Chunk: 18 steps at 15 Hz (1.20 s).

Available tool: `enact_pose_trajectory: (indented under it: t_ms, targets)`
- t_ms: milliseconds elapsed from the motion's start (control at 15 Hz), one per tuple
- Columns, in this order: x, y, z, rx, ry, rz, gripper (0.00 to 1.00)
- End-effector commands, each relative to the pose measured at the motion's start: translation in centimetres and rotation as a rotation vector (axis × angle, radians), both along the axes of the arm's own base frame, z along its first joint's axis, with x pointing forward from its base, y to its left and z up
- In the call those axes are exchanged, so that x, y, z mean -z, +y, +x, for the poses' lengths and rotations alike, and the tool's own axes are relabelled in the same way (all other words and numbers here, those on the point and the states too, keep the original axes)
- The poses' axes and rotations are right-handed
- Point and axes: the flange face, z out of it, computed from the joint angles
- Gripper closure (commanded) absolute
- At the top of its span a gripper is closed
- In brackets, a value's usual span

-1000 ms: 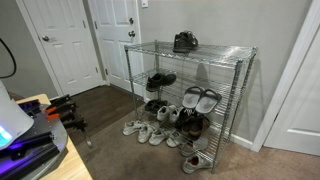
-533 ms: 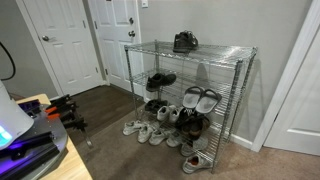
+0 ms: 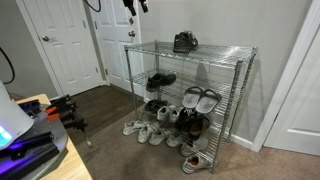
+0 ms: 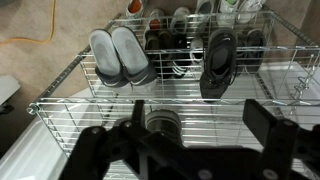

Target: Move the black shoe from the second rack to the top rack

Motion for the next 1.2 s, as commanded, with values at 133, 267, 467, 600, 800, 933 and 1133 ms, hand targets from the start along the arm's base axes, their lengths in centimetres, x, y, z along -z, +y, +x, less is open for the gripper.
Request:
enact_pose_trajectory:
  t_ms: [133, 267, 467, 600, 800, 933, 1133]
  targets:
    - [0.9, -0.3, 0.7, -0.001, -0.038, 0.011, 0.0]
    - [1.5, -0.5, 0.8, 0.004, -0.027, 0.013, 0.0]
    - [1.6, -0.5, 0.8, 0.004, -0.025, 0.014, 0.0]
    - [1.6, -0.5, 0.8, 0.004, -0.025, 0.014, 0.0]
    - [3.8, -0.3, 1.9, -0.008, -0.076, 0.018, 0.0]
    - [6.0, 0.6, 3.1, -0.045, -0.13, 0.026, 0.0]
    - [9.9, 1.5, 4.2, -0.058, -0.133, 0.06, 0.0]
